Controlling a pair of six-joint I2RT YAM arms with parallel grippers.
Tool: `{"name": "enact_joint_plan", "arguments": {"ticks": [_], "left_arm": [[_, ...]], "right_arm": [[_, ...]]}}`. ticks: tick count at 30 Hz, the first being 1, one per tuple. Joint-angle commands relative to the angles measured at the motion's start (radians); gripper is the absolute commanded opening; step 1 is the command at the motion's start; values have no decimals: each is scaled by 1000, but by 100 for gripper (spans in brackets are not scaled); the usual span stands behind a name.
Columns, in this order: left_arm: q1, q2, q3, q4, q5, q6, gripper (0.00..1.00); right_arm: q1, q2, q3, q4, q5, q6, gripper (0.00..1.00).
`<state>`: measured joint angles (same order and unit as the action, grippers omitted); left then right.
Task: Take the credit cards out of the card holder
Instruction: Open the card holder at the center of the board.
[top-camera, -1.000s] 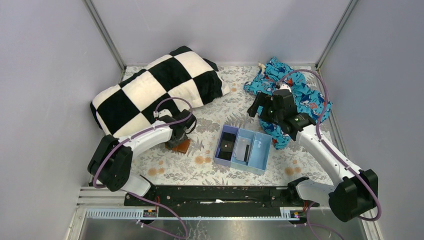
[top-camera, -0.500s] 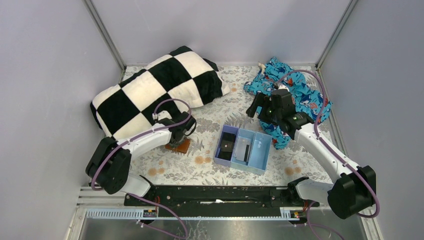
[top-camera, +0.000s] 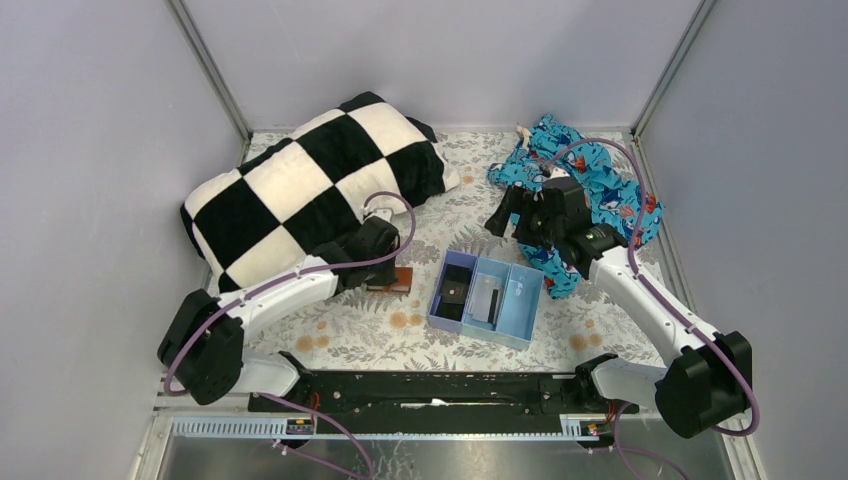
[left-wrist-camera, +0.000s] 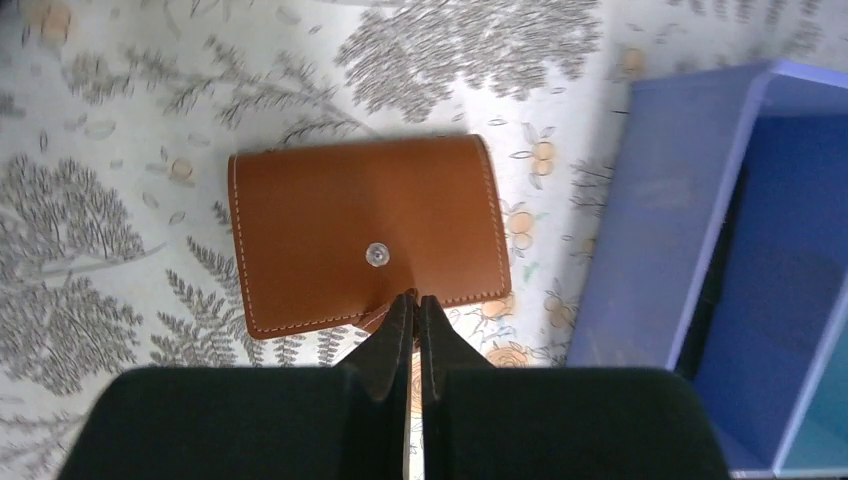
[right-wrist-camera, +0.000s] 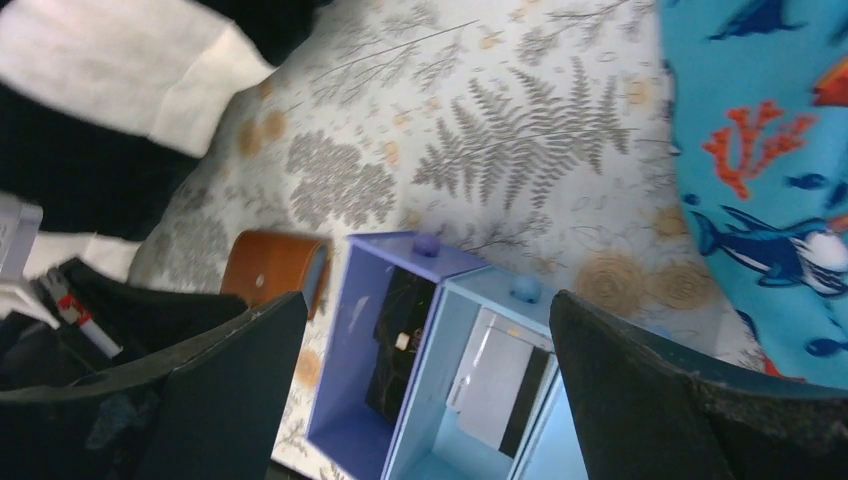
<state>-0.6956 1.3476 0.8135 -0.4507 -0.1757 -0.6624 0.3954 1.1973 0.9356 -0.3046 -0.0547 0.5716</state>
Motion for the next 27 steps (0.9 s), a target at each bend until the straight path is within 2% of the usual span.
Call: {"name": "enact_joint_plan", "arguments": {"ticks": [1, 3, 6, 11, 14, 17, 19, 25, 27], "left_arm": [[1, -88, 70, 81, 101, 258, 0], [2, -134, 59, 61, 58, 274, 0], [2, -209, 9, 24, -13, 242, 0], [3, -284, -43, -90, -100, 78, 0], [5, -319, -51, -145, -189, -46, 0], [9, -366, -82, -116, -194, -82, 0], [13, -382, -84, -124, -212, -97, 0], [43, -411, -98, -138, -242, -132, 0], [47, -414, -101, -129, -229, -131, 0]], "right_arm": [[0, -6, 34, 83, -223, -81, 100], [17, 23, 60, 73, -278, -109, 100], [108, 94, 141, -16, -225, -183, 100], [298, 245, 239, -46, -166, -201, 92], [350, 341, 278, -16, -192, -185, 80], [382, 443, 328, -1, -213, -190, 66], [404, 495, 363, -6, -208, -212, 61], [441, 612, 429, -19, -218, -246, 58], [453, 628, 432, -5, -233, -245, 65]]}}
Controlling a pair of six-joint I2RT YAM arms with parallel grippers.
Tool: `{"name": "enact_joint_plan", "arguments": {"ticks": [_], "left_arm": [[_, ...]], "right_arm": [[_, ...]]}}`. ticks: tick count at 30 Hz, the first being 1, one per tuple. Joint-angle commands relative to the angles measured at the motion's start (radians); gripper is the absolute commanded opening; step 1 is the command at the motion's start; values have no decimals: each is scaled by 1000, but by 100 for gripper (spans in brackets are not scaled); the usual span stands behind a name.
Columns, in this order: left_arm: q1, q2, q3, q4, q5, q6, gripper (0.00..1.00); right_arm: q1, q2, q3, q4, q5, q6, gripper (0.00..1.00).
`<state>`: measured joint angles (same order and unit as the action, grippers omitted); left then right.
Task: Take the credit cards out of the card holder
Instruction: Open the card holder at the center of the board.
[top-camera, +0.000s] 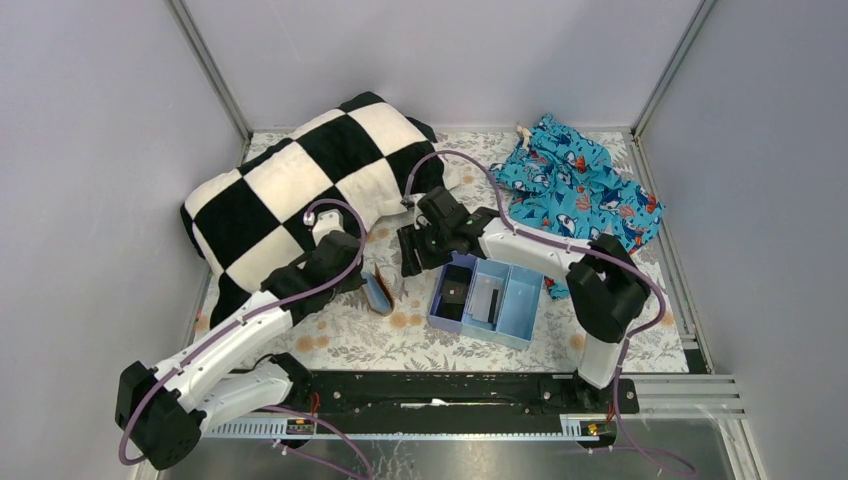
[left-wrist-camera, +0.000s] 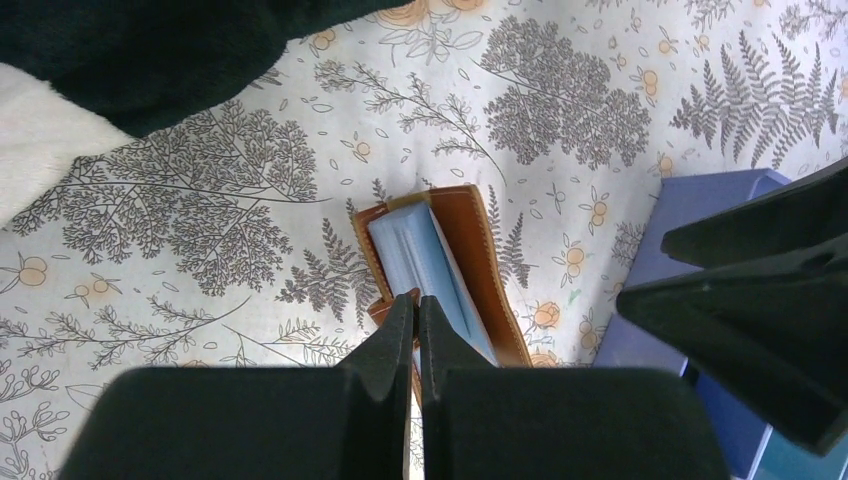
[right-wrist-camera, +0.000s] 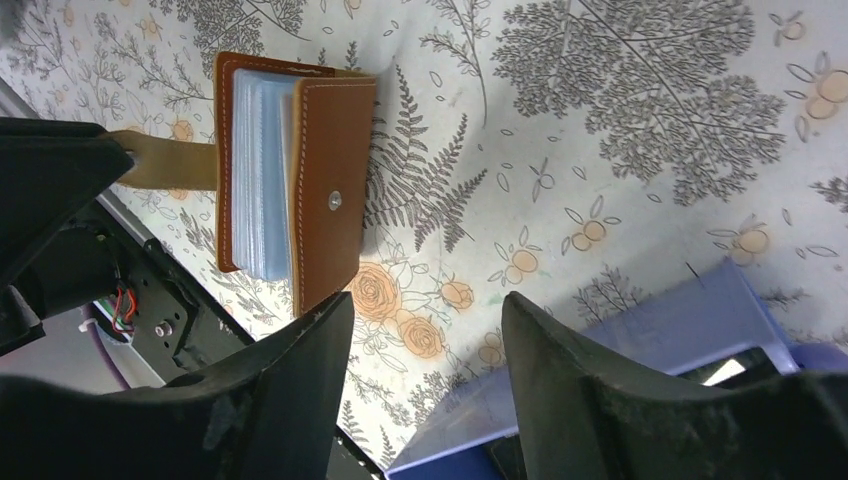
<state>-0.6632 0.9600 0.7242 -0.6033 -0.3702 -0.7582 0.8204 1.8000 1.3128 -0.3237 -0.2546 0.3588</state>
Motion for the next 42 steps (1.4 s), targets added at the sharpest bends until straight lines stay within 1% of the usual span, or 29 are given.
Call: {"name": "enact_joint_plan", "arguments": {"ticks": [1, 4, 9, 11, 13, 16, 21, 26, 31, 33, 39, 42], "left_arm": [[16, -27, -12, 28, -29, -34, 0], [20, -23, -13, 42, -17, -23, 0], [28, -5, -13, 59, 1, -4, 0], [29, 0, -11, 60, 3, -2, 0], [34, 4, -10, 63, 7, 1, 0], [40, 11, -11, 76, 23, 5, 0], [46, 26, 5, 99, 49, 14, 0], [51, 42, 34, 121, 84, 33, 0], [58, 41, 47, 161, 149, 40, 0], [61, 39, 57, 161, 166, 40, 0], [72, 21, 63, 159, 166, 56, 0], [92, 25, 61, 139, 146, 62, 0]], "right_arm": [[35, 32, 56, 23, -38, -30, 69], [48, 49, 57, 58, -60, -12, 79], [59, 105, 72, 99, -97, 29, 80], [62, 123, 75, 120, -140, 41, 80], [65, 125, 64, 159, -172, 57, 84], [67, 124, 53, 195, -180, 72, 90], [76, 153, 68, 211, -202, 84, 93], [85, 198, 85, 213, -186, 98, 94], [84, 219, 65, 252, -184, 134, 93], [85, 208, 42, 269, -159, 157, 93], [82, 171, -26, 303, -69, 189, 90], [76, 148, -68, 354, -61, 205, 89]]}}
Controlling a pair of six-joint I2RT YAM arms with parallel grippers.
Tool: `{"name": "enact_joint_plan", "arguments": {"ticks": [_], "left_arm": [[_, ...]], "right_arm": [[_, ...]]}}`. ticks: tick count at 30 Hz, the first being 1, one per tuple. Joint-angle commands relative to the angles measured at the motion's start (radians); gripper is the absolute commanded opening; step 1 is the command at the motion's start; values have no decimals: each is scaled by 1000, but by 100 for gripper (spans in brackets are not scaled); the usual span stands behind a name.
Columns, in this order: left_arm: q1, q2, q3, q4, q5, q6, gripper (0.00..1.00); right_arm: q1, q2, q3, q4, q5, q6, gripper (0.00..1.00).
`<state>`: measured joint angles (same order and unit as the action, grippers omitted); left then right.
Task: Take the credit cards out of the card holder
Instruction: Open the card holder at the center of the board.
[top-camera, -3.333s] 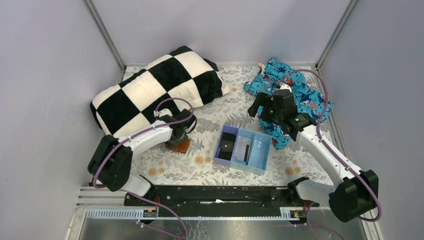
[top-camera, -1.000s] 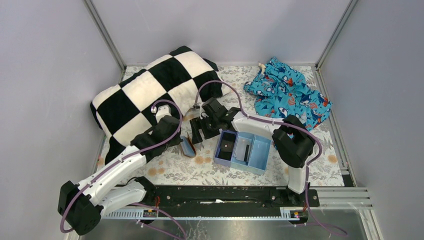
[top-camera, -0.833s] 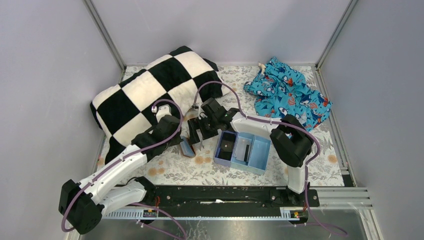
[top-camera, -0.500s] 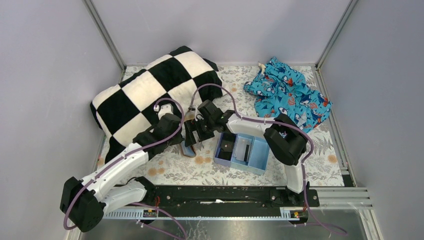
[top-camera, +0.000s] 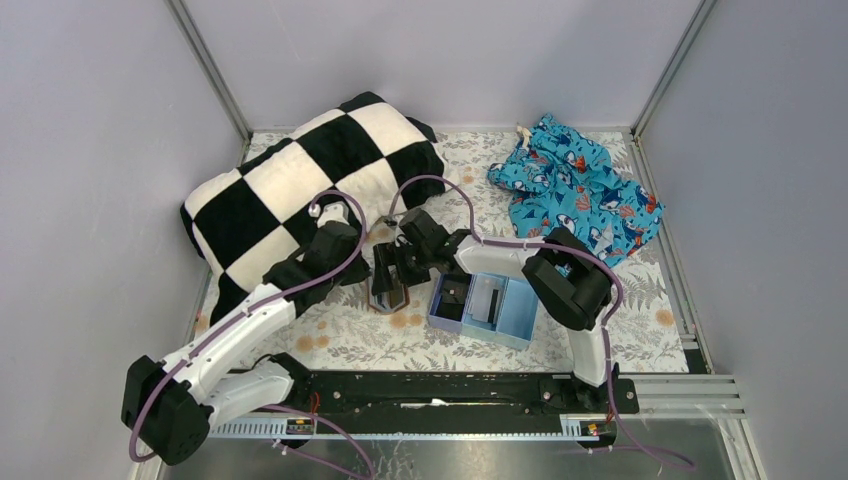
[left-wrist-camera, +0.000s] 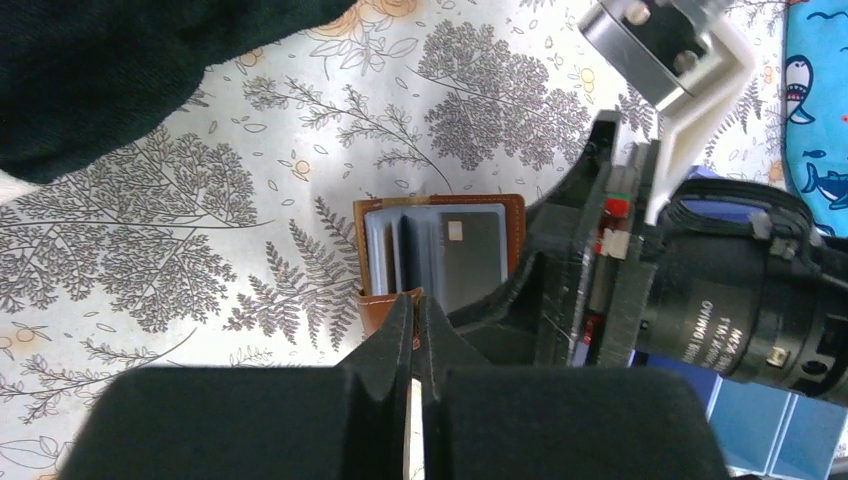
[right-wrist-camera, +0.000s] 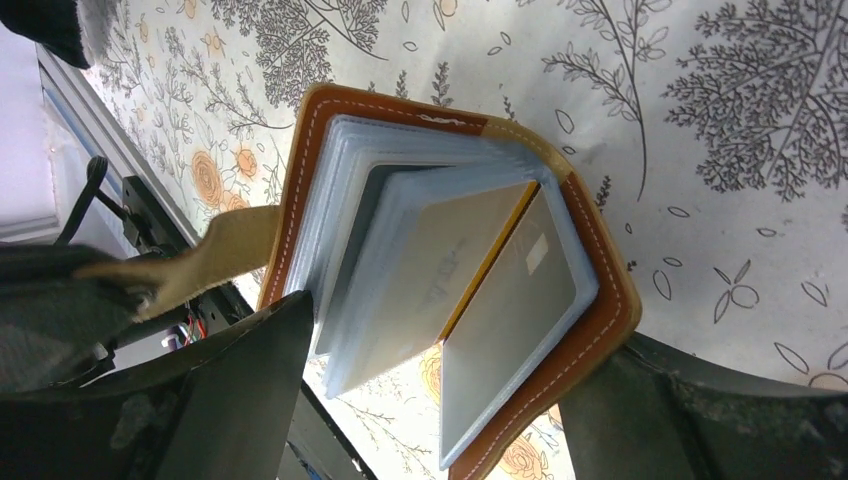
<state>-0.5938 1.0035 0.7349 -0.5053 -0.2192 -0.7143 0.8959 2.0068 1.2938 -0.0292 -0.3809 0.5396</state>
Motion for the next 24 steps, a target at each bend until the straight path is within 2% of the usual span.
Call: {"name": "enact_joint_plan", "arguments": {"ticks": [1, 11, 16, 19, 22, 24], "left_arm": [[33, -13, 51, 29, -12, 17, 0], [135, 54, 21, -47, -51, -26, 0], [170, 163, 55, -162, -158, -87, 0], [176, 230, 96, -218, -162, -102, 1], [177, 214, 116, -210, -144, -104, 4], [177, 171, 121, -188, -137, -101, 10]], "right_arm": [[-1, -67, -62, 72, 66, 29, 89], [-47, -136, -193, 189, 68, 120, 93], [-62, -170, -188, 117, 137, 89, 95], [-63, -196, -173, 72, 153, 46, 96], [-63, -229, -170, 44, 182, 22, 97], [-64, -247, -170, 19, 220, 11, 97]]}}
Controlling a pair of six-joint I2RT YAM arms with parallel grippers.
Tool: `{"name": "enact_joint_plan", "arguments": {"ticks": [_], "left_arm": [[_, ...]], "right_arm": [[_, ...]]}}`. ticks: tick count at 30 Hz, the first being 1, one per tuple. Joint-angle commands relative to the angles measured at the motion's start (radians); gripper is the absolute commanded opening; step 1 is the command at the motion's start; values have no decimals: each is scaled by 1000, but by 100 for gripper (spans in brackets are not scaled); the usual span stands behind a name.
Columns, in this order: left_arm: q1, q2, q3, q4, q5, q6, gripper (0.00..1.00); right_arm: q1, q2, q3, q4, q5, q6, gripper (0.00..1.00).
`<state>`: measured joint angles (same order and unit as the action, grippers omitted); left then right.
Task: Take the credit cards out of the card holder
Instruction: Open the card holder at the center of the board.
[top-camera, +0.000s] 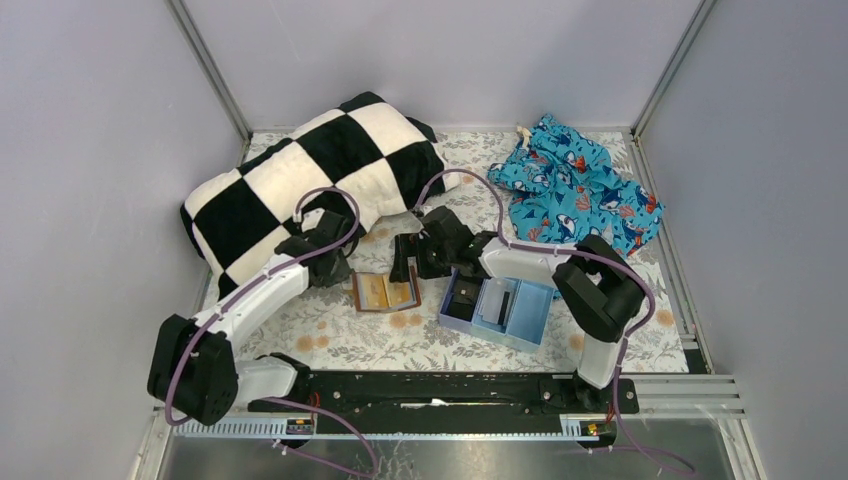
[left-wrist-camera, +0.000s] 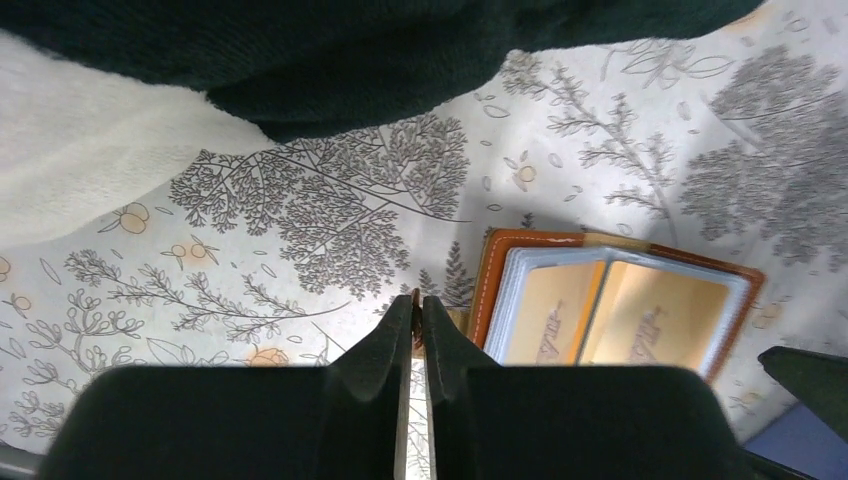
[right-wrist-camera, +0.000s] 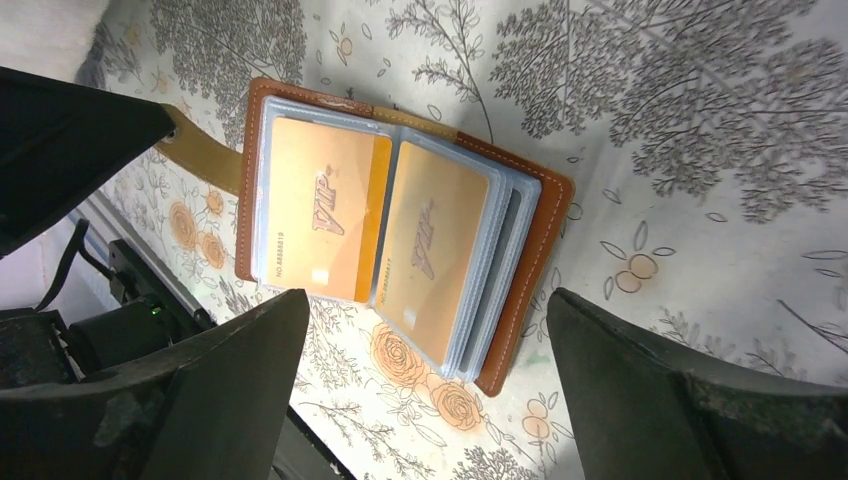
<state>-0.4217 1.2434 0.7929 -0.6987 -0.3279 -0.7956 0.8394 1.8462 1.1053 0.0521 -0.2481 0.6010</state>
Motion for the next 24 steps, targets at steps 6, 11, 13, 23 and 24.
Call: {"name": "enact_joint_plan", "arguments": {"ticks": [6, 11, 13, 23, 24], "left_arm": [[4, -243, 54, 117, 36, 20, 75], [4, -335, -24, 254, 131, 33, 96], [3, -340, -52, 306, 191, 11, 96], [-17, -208, -182, 601, 573, -113, 69], [-17, -196, -193, 627, 590, -123, 68]], "right_arm": [[-6, -107, 30, -74, 78, -52, 85], [-4, -81, 53, -61, 42, -42, 49], [-3, -54, 68, -67, 32, -44, 39], [-5, 16, 91, -71, -10, -17, 18], [-5, 23, 91, -71, -8, -14, 18]]}}
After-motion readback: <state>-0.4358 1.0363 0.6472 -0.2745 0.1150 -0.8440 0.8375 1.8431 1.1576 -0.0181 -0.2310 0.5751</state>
